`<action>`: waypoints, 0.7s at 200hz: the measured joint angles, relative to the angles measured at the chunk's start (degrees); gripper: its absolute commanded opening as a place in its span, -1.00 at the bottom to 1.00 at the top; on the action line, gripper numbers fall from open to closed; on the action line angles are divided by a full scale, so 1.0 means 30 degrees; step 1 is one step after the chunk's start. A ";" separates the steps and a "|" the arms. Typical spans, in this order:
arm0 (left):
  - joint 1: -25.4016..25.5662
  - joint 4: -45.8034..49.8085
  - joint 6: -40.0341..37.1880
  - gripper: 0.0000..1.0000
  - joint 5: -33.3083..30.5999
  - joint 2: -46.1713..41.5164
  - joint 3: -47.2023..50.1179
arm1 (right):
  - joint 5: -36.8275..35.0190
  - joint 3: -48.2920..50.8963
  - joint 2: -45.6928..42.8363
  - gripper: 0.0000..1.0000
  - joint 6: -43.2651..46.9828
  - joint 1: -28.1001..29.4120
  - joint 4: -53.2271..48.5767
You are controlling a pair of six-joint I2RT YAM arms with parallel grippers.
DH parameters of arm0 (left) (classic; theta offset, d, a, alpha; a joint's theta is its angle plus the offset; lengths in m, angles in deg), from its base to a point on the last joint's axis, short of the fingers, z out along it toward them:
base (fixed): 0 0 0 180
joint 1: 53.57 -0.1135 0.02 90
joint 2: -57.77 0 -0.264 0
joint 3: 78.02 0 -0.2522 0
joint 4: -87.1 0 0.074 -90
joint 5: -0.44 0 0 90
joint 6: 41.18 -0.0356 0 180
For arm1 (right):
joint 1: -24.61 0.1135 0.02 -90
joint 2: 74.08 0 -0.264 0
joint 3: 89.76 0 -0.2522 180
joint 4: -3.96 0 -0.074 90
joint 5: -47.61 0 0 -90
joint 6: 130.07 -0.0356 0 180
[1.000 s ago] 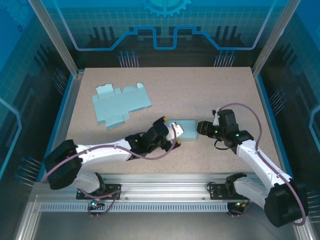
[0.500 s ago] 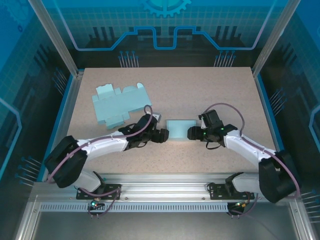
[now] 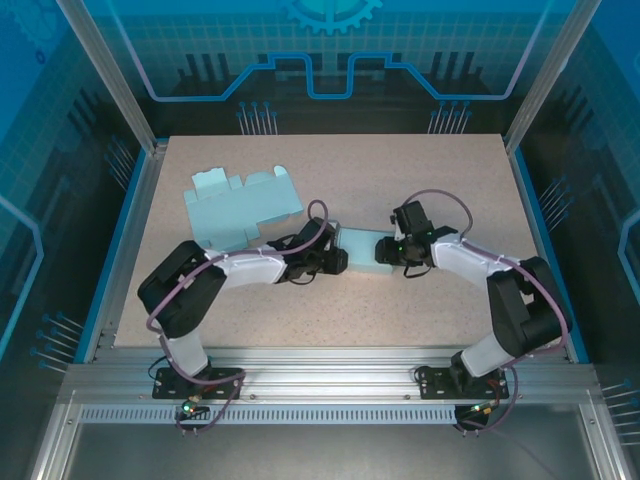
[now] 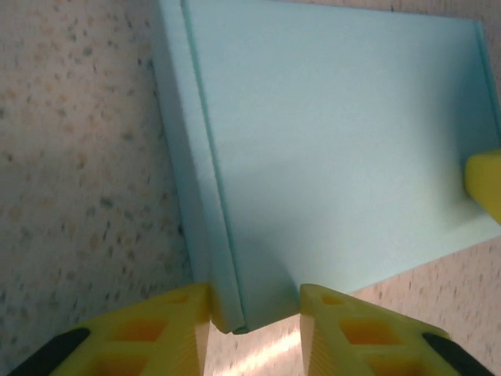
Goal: Fold the paper box
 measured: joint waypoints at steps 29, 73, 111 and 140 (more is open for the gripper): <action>-0.0474 -0.0211 0.0000 -0.38 0.0328 0.1712 -0.1931 | 0.0007 -0.2441 0.2259 -0.12 0.0809 -0.1406 -0.0131; -0.0896 -0.0095 0.0160 -0.36 0.0663 0.4881 -0.6084 | 0.0109 -0.6557 0.5676 -0.13 0.1792 -0.3475 -0.0517; -0.1311 0.0066 0.0510 -0.12 0.1268 0.6426 -0.8284 | 0.0721 -0.7956 0.6696 0.06 0.2142 -0.4408 -0.0984; -0.1647 0.0015 0.0743 0.17 0.1982 0.6462 -0.8561 | 0.1020 -0.8852 0.6747 0.39 0.2528 -0.4371 -0.2251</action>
